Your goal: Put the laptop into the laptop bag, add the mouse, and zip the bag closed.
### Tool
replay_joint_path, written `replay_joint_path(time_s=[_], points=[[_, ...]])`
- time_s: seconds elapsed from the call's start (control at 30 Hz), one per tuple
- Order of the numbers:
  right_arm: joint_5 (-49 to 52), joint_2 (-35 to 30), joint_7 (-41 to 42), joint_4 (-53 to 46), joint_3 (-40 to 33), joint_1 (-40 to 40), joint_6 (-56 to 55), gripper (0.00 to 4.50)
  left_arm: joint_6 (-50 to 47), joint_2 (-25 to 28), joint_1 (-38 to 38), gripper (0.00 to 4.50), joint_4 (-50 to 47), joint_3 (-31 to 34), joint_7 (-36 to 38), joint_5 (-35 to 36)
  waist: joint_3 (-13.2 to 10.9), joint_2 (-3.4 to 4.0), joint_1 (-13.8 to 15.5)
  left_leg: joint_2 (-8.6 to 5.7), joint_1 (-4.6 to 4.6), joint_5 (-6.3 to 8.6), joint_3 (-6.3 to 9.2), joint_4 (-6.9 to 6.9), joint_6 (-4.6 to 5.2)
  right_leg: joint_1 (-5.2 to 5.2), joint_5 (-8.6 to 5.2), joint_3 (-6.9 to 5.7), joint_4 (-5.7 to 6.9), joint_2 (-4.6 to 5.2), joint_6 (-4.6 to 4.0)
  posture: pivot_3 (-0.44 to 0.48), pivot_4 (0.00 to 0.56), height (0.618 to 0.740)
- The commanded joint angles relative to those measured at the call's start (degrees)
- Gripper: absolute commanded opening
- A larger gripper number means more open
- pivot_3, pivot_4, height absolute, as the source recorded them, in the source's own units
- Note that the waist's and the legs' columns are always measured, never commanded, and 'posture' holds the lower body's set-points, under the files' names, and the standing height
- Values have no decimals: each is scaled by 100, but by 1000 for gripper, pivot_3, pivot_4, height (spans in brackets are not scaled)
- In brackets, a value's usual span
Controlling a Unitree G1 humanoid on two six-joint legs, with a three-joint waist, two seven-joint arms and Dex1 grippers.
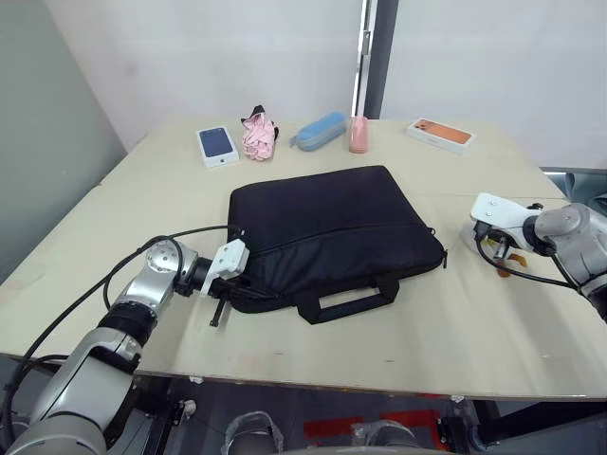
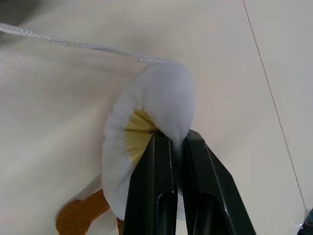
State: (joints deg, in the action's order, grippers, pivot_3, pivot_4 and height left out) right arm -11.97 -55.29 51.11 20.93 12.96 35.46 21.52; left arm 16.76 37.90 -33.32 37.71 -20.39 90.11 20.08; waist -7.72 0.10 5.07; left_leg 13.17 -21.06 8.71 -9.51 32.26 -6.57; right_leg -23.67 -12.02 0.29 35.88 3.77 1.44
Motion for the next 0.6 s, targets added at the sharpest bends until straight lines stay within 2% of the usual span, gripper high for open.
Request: replay_joint_path(time_s=[0.03, 0.2, 0.3, 0.4, 0.5, 0.6], points=[[-209, 136, -220, 108, -1, 215, -184, 27, -68, 82, 309, 0, 11, -424, 239, -196, 1, 2, -4, 0, 2, 0, -3, 0, 0, 0, 0, 3, 2, 0, 0, 0, 150, 740], [-340, 686, -690, 252, -32, 494, -402, 27, -78, 99, 314, 0, -1, -467, 239, -186, 5, 7, -52, 0, 7, 0, -21, 0, -1, -9, 0, 21, 11, -1, 0, 0, 150, 740], [-116, 654, -387, 13, -206, 239, -131, 27, -83, 102, 340, 0, -26, -452, 239, -177, 5, 6, -26, -1, 1, 0, -27, 0, -1, -24, 0, 27, 15, -2, 0, 0, 150, 740], [357, 447, 361, -504, -407, -165, 641, 1098, -121, 107, 353, 0, -60, -404, 239, -154, 6, 6, 13, 0, 0, 6, -29, -7, 0, -22, 0, 27, 3, -4, 0, 0, 150, 740], [574, 320, 441, -601, -697, -218, 1012, 2117, -344, 90, 260, 0, -140, -236, 239, -57, 6, 7, 20, 1, -1, 10, -32, -8, 4, -22, -1, 28, -2, -4, -1, 0, 150, 740], [928, 153, 574, -507, -1091, 55, 1571, 3124, -719, 38, 61, 0, -284, 80, 239, 86, 3, 7, 20, 0, 1, 10, -36, -2, 4, -24, 0, 34, 5, -4, -1, 0, 150, 740]])
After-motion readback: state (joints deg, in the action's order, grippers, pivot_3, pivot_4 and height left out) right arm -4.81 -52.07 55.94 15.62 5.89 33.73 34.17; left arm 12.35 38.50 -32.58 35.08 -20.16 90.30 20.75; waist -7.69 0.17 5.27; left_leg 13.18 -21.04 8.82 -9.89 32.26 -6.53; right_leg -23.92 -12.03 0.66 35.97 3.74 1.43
